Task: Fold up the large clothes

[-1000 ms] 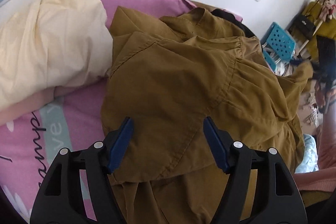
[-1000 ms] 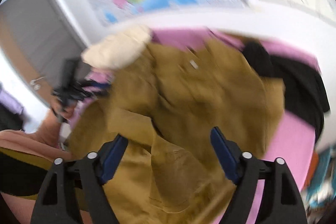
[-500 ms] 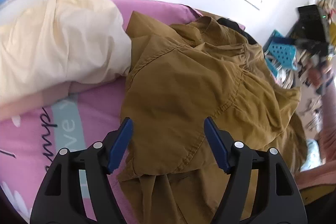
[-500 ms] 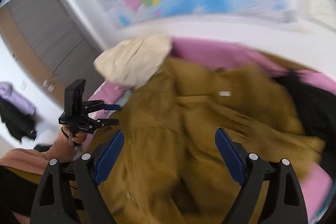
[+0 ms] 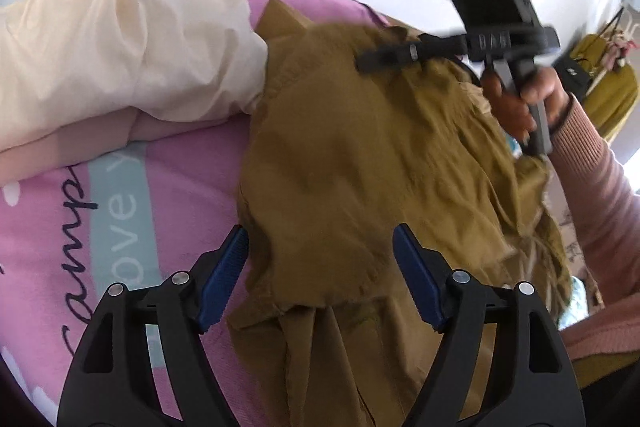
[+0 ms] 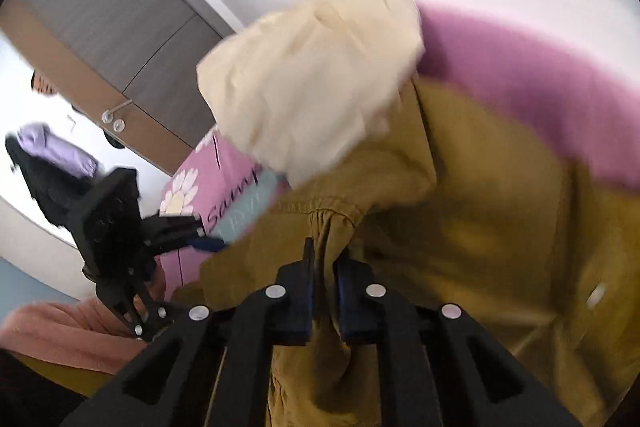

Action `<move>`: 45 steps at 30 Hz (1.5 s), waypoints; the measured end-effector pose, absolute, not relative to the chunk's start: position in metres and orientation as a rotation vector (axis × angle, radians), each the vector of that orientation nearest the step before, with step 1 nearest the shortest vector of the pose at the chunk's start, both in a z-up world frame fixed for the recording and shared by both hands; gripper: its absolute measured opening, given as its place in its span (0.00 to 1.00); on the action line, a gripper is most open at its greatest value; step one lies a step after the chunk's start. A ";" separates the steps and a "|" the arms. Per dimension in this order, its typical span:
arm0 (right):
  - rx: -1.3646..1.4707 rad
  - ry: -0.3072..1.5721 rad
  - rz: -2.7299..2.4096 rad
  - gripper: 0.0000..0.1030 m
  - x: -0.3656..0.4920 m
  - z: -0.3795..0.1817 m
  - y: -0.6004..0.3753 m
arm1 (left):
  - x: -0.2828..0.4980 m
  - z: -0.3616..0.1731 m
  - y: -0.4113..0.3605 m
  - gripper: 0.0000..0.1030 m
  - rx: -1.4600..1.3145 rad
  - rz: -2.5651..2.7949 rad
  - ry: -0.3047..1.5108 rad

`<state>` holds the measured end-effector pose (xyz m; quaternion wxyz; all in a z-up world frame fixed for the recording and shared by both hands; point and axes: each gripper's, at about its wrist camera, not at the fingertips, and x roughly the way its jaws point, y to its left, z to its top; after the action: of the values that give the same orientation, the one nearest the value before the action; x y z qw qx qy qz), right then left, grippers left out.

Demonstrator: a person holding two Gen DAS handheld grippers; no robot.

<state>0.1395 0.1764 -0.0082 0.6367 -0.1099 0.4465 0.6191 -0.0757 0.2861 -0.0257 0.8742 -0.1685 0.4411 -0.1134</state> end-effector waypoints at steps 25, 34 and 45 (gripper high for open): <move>-0.215 0.789 1.099 0.77 0.174 0.033 0.074 | -0.059 -0.002 0.310 0.65 -0.282 -0.110 0.861; -0.044 0.849 0.766 0.82 0.150 -0.024 -0.097 | -0.025 -0.011 0.303 0.54 -0.208 -0.017 0.897; -0.062 0.905 0.793 0.56 0.141 -0.072 -0.087 | -0.035 -0.006 0.301 0.46 -0.211 0.098 0.907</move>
<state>0.1414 -0.0873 -0.0718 0.8240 -0.0292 0.4256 0.3729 -0.0354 0.3010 -0.0059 0.8924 -0.1015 0.4371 0.0473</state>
